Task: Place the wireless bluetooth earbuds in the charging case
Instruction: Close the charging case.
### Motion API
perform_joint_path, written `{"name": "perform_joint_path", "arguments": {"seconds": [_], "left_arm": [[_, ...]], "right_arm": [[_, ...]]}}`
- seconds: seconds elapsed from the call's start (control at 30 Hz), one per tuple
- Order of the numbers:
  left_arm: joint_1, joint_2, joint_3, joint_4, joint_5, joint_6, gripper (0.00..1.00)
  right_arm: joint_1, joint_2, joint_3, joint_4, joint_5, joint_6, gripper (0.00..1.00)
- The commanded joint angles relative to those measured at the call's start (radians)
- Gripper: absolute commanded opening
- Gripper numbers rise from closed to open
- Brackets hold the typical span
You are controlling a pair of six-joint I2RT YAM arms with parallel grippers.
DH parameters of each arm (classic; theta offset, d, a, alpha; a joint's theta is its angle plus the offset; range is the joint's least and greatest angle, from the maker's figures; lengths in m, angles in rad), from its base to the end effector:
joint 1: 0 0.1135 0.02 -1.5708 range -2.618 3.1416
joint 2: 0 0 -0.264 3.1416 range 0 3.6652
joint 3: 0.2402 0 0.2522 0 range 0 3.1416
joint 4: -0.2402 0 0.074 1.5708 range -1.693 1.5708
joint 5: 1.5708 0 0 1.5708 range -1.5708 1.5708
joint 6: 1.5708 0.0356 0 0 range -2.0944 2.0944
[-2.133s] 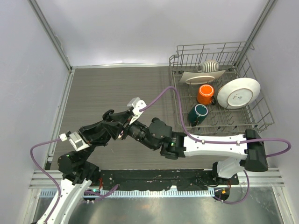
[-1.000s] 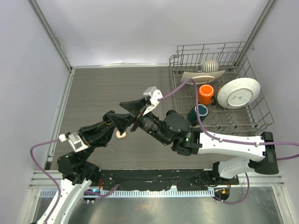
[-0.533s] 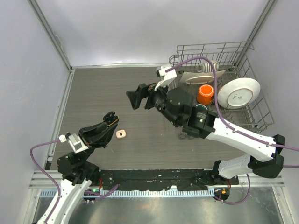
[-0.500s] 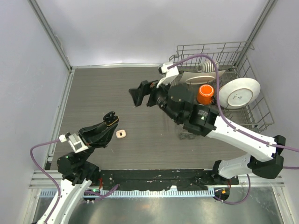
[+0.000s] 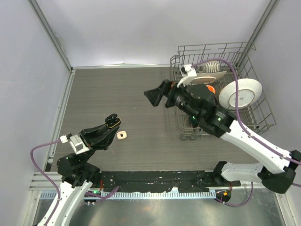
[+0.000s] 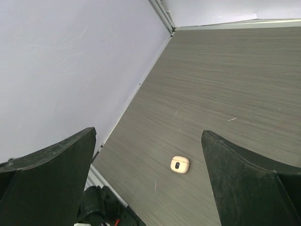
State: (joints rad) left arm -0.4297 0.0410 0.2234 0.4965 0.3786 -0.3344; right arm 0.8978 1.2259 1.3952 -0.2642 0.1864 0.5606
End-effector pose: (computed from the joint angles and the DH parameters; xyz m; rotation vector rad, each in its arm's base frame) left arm 0.0578 -0.0409 0.2950 0.4082 0.8929 -0.8727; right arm 0.1738 0.2075 0.4520 -0.1468 1.7472 0.9367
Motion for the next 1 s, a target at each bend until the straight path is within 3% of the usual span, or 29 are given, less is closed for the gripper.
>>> {"name": "perform_joint_path", "arguments": {"seconds": [0.0, 0.2, 0.27, 0.37, 0.73, 0.97], "left_arm": [[0.002, -0.070, 0.042, -0.064, 0.023, -0.005, 0.00], [0.002, -0.073, 0.050, -0.087, 0.039, 0.014, 0.00], [0.002, -0.079, 0.039, -0.081, 0.034, 0.002, 0.00], [0.002, -0.081, 0.036, -0.081, 0.046, -0.006, 0.00], [0.002, -0.075, 0.002, -0.026, 0.003, -0.002, 0.00], [0.002, -0.070, -0.012, -0.006, -0.012, -0.002, 0.00]], "right_arm": [[-0.010, -0.132, -0.132, 0.272, 0.021, 0.045, 0.99], [-0.011, 0.123, 0.236, -0.202, 0.048, -0.076, 0.97], [-0.011, 0.190, 0.389, -0.408, 0.123, -0.123, 0.95], [-0.011, 0.253, 0.462, -0.525, 0.130, -0.180, 0.93], [-0.011, 0.331, 0.446, -0.492, 0.033, -0.162, 0.92], [-0.010, 0.395, 0.517, -0.512, -0.004, -0.186, 0.92]]}}
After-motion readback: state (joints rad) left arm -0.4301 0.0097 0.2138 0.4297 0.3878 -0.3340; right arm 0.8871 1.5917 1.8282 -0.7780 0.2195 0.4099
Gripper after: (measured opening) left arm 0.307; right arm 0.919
